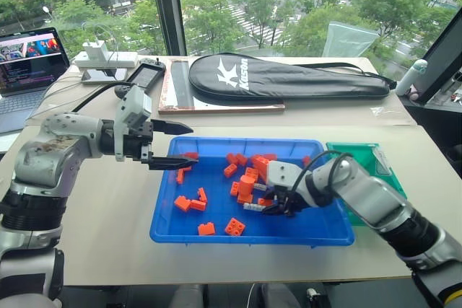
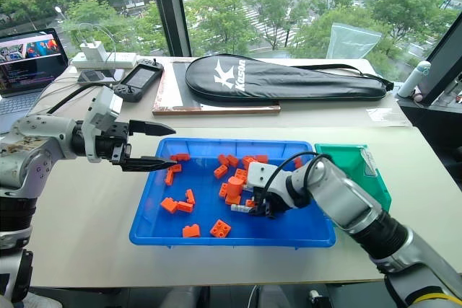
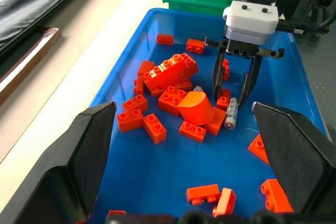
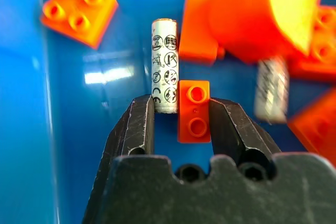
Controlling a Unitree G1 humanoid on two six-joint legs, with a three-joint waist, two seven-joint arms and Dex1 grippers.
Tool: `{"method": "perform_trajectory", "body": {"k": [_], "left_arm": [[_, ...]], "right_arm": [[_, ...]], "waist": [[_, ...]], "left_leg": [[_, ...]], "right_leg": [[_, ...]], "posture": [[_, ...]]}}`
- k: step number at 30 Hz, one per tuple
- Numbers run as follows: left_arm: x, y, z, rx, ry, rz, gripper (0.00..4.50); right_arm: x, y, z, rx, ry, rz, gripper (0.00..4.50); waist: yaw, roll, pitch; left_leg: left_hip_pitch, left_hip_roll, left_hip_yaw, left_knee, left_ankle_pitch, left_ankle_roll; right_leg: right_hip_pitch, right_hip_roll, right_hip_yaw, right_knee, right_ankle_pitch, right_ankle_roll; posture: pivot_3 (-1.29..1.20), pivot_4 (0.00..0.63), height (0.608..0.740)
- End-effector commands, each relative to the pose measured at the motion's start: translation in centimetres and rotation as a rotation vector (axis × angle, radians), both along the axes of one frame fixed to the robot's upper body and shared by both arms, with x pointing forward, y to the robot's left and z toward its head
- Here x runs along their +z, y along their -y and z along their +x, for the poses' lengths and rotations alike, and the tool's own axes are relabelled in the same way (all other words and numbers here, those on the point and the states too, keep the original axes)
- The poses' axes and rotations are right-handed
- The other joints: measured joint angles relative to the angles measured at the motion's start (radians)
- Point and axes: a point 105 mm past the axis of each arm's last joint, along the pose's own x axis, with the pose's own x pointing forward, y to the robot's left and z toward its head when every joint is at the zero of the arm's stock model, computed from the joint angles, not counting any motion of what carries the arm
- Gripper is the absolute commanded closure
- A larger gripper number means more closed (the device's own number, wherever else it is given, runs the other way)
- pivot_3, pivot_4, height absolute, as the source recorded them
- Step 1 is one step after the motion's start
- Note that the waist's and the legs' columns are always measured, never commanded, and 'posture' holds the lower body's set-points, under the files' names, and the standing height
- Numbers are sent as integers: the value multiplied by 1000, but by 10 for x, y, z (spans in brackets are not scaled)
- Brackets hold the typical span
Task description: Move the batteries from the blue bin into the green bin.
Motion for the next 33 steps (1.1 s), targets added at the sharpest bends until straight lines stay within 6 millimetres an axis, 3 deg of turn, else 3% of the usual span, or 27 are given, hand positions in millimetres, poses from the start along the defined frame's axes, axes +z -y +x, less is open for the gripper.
{"method": "perform_trajectory", "body": {"k": [1,5,11,15,19,23,24,32,33], "left_arm": [[10,4,-1,-21,46,3,0],[9,6,0,-29,45,-2,0],[8,10,3,-39,46,-8,0],[8,10,3,-42,47,-11,0],[7,12,3,-43,50,-14,0],[7,11,2,-42,49,-13,0],[7,10,2,-40,49,-13,0],[6,10,1,-42,44,-14,0],[6,10,1,-42,43,-13,0]], "right_arm": [[28,7,-3,31,66,5,3271],[28,17,-10,57,69,-34,3271],[19,14,-26,102,10,-26,3271],[15,6,-13,78,72,-3,3271],[10,13,13,27,206,-82,3271],[13,12,12,42,203,-68,3271],[13,11,10,49,193,-65,2771],[28,4,-3,83,153,-16,113],[30,3,-2,79,173,-13,46]], "waist": [[0,0,0],[0,0,0],[0,0,0],[-2,0,0],[-2,0,0],[1,0,0],[1,0,0],[0,0,0],[0,0,0]], "left_leg": [[0,0,0,0,0,0],[0,0,0,0,0,0],[0,0,0,0,0,0],[0,0,0,0,0,0],[0,0,0,0,0,0],[0,0,0,0,0,0],[0,0,0,0,0,0],[0,0,0,0,0,0],[0,0,0,0,0,0]], "right_leg": [[0,0,0,0,0,0],[0,0,0,0,0,0],[0,0,0,0,0,0],[0,0,0,0,0,0],[0,0,0,0,0,0],[0,0,0,0,0,0],[0,0,0,0,0,0],[0,0,0,0,0,0],[0,0,0,0,0,0]], "posture": [[0,150,729],[0,150,729],[0,150,729],[0,150,729],[0,150,729],[0,150,729],[0,150,729],[0,150,729],[0,150,729]]}}
